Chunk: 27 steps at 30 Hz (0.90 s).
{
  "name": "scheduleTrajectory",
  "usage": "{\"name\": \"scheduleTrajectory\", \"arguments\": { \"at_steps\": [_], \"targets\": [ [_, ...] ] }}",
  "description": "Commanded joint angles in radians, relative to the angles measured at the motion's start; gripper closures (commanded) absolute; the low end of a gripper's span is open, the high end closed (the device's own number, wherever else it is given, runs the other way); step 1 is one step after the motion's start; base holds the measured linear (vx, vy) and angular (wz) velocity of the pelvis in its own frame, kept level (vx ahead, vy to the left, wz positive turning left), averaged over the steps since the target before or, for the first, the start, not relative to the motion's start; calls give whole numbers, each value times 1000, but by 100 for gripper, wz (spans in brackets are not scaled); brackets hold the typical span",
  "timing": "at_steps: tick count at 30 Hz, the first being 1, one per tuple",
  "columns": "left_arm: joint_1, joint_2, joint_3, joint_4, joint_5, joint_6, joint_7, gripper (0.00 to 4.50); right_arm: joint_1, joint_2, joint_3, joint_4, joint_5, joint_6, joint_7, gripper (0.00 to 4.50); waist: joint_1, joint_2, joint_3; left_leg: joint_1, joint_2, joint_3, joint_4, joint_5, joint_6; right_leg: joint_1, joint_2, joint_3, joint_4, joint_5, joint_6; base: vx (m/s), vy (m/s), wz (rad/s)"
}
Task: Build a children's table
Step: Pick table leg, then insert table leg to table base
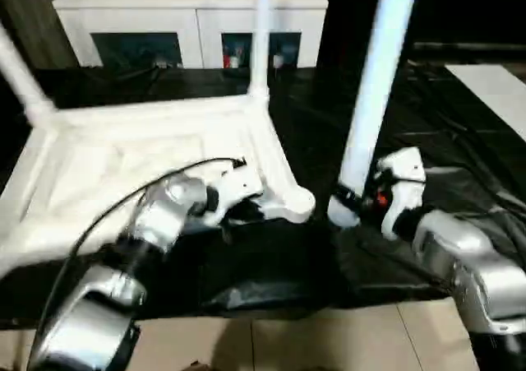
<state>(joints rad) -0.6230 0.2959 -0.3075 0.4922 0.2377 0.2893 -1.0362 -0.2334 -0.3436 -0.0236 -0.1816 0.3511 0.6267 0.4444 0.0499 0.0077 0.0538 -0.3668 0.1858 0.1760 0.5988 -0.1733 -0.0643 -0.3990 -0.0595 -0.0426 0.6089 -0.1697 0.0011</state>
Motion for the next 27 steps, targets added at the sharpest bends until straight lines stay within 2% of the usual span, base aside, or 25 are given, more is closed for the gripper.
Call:
{"name": "scheduleTrajectory", "arguments": {
  "at_steps": [1,2,3,5,9,10,11,12,13,14,16,17,18,21,23,24,25,26,27],
  "targets": [
    [60,-9,-26,-8,8,73,29,449,-18,3,-21,8,8,7,-15,263,1,-6,-58,12,39,-18,-77,-299,4,35,-75,41,-91,-370,-186,0,0,0],
    [66,-4,-33,-17,13,50,37,449,-19,3,-18,8,6,8,-13,263,2,-5,-57,12,37,-18,-76,-303,5,34,-74,41,-94,-388,-178,0,0,0],
    [71,-3,-34,-24,12,35,43,449,-19,4,-16,8,6,10,-11,263,1,-10,-56,11,35,-17,-77,-311,6,33,-73,41,-99,-411,-166,0,0,0],
    [91,-7,-22,-61,-1,25,58,449,-21,13,-13,8,18,22,-4,263,0,-8,-56,12,34,-18,-77,-323,5,31,-74,40,-101,-446,-150,0,0,0],
    [115,-30,10,-116,-33,103,74,449,-37,22,12,0,73,44,67,263,-2,-7,-57,11,37,-20,-78,-323,8,28,-73,40,-101,-448,-140,0,0,0],
    [118,-30,7,-124,-34,121,69,450,-43,21,20,2,81,43,86,263,-3,-6,-57,11,36,-20,-79,-322,8,28,-72,40,-101,-444,-140,0,0,0],
    [122,-28,4,-139,-36,133,63,450,-59,26,24,15,94,46,103,263,-5,-12,-58,8,36,-20,-78,-314,10,31,-73,39,-98,-425,-144,0,0,0],
    [125,-28,2,-147,-38,135,61,450,-70,30,25,24,102,48,111,263,-7,-10,-58,7,36,-20,-79,-309,13,30,-74,40,-97,-419,-152,0,0,0],
    [129,-24,-2,-159,-46,135,48,450,-82,34,22,39,106,48,114,263,-9,-12,-57,6,35,-19,-78,-308,14,29,-74,40,-99,-423,-151,0,0,0],
    [136,-14,-11,-179,-58,117,23,450,-104,32,33,71,99,43,132,263,-9,-17,-59,8,35,-18,-76,-299,16,28,-75,40,-99,-428,-152,0,0,0],
    [143,2,-25,-206,-65,107,-5,450,-127,27,48,110,85,33,157,263,-9,-20,-59,4,37,-17,-77,-277,18,29,-75,41,-95,-402,-158,0,0,0],
    [145,8,-31,-214,-65,105,-14,450,-134,28,51,123,81,30,163,263,-7,-17,-60,4,37,-17,-77,-270,18,30,-75,42,-92,-387,-162,0,0,0],
    [148,23,-48,-223,-66,75,-39,450,-152,24,56,156,83,35,180,263,-6,-25,-61,3,38,-16,-77,-251,21,32,-74,41,-87,-348,-171,0,0,0],
    [150,45,-69,-234,-56,50,-65,450,-171,7,79,195,73,40,214,263,-4,-31,-60,3,40,-13,-77,-239,24,32,-75,41,-86,-322,-180,0,0,0],
    [151,62,-82,-244,-49,46,-78,450,-182,-10,100,222,67,47,242,263,-2,-29,-59,5,40,-13,-77,-243,21,32,-76,42,-85,-324,-183,0,0,0],
    [150,68,-87,-246,-47,41,-82,450,-185,-15,105,231,67,49,252,263,0,-36,-58,5,41,-13,-78,-248,20,32,-78,41,-84,-341,-178,0,0,0],
    [149,73,-90,-246,-46,37,-83,450,-188,-18,107,241,69,53,259,263,2,-34,-58,6,41,-13,-78,-249,18,32,-78,42,-85,-346,-176,0,0,0],
    [147,80,-94,-247,-45,26,-88,450,-191,-19,108,253,68,53,268,263,5,-35,-55,9,42,-12,-78,-256,16,28,-78,43,-88,-363,-171,0,0,0],
    [146,87,-97,-250,-46,25,-90,450,-194,-18,110,269,63,47,277,263,6,-40,-56,7,42,-13,-79,-262,12,29,-79,42,-89,-375,-165,0,0,0]
  ]
}}
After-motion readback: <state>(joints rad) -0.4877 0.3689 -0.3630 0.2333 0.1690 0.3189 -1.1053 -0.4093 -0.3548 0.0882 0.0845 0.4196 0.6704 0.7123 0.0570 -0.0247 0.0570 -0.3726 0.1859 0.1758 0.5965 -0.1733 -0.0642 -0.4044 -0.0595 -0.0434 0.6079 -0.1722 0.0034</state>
